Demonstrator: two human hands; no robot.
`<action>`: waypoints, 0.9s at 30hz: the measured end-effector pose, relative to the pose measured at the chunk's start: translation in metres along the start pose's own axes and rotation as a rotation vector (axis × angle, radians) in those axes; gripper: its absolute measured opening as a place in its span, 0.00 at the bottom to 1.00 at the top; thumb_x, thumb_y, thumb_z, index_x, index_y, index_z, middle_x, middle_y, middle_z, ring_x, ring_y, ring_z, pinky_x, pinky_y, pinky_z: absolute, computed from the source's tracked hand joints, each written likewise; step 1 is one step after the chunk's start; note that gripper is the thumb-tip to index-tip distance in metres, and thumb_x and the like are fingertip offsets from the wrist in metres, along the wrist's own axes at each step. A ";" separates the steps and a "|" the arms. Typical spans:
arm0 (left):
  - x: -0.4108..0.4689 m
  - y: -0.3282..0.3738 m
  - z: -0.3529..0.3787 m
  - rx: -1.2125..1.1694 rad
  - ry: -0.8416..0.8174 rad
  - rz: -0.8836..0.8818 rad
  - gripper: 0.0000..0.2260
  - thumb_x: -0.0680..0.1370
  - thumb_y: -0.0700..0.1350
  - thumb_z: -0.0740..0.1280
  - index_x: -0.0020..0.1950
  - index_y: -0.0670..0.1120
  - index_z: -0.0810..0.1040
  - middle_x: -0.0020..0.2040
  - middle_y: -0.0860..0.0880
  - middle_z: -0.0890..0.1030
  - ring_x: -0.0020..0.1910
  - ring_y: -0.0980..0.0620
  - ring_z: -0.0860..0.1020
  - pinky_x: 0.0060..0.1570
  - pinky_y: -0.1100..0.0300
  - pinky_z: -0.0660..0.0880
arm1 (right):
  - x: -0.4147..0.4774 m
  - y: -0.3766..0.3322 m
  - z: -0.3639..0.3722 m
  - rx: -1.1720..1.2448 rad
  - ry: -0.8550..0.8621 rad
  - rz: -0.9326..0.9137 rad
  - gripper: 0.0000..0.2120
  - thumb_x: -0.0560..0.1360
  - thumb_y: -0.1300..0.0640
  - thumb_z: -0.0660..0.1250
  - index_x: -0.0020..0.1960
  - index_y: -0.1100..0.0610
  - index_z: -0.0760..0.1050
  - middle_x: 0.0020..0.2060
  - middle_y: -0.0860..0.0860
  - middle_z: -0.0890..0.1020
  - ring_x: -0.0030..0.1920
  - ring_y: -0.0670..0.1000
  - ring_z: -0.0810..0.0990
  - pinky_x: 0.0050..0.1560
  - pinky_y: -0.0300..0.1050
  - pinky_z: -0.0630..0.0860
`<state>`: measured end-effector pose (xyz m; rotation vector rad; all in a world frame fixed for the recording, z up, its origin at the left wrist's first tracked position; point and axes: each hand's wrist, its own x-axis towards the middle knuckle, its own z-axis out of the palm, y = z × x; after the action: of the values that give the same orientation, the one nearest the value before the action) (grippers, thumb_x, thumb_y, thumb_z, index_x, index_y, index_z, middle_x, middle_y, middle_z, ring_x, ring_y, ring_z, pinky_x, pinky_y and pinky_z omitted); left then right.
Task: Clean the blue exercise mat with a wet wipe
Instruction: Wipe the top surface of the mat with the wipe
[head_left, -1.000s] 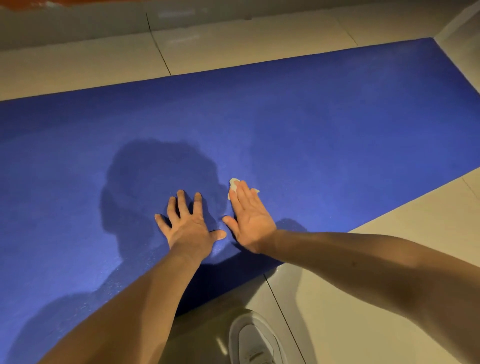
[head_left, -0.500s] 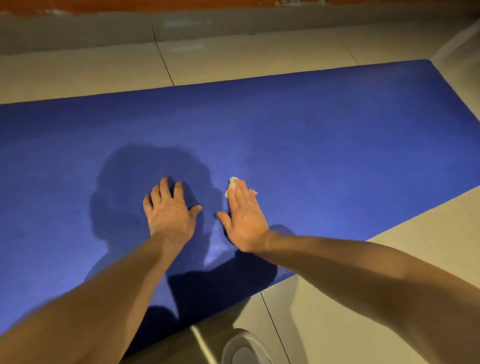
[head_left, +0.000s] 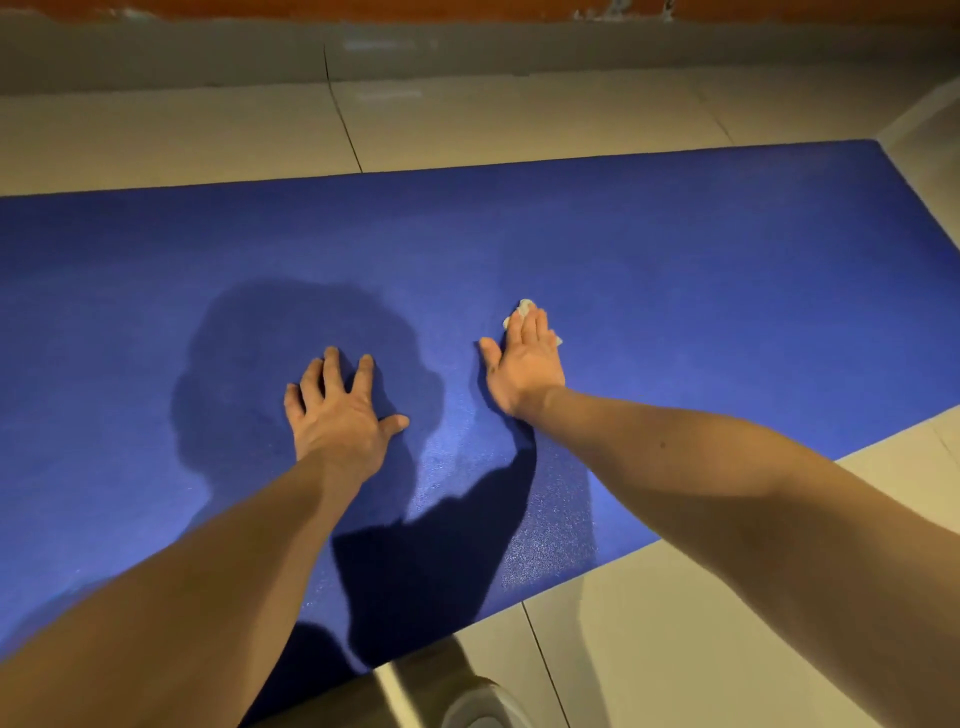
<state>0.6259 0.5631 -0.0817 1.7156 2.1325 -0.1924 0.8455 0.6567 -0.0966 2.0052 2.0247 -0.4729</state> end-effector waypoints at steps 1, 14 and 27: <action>0.001 0.001 0.000 0.004 -0.006 0.000 0.39 0.78 0.69 0.57 0.82 0.56 0.45 0.81 0.45 0.41 0.80 0.41 0.43 0.77 0.40 0.45 | -0.013 -0.010 0.009 -0.031 0.039 -0.037 0.35 0.85 0.42 0.41 0.81 0.67 0.43 0.81 0.61 0.45 0.80 0.62 0.44 0.79 0.59 0.48; 0.001 -0.003 0.002 -0.004 0.004 0.020 0.38 0.78 0.69 0.56 0.82 0.56 0.44 0.81 0.45 0.40 0.80 0.41 0.42 0.77 0.40 0.44 | 0.019 -0.006 -0.004 0.000 0.025 -0.156 0.34 0.85 0.42 0.45 0.82 0.61 0.42 0.82 0.55 0.43 0.81 0.58 0.40 0.80 0.56 0.42; 0.005 -0.003 0.005 0.032 0.002 0.021 0.39 0.77 0.72 0.53 0.82 0.56 0.42 0.81 0.44 0.39 0.80 0.41 0.42 0.77 0.39 0.46 | -0.050 -0.056 0.048 0.083 0.140 -0.409 0.39 0.82 0.38 0.48 0.82 0.63 0.47 0.82 0.57 0.45 0.81 0.58 0.39 0.80 0.59 0.44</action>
<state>0.6232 0.5653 -0.0885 1.7564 2.1224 -0.2206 0.7880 0.5915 -0.1177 1.7049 2.5549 -0.5132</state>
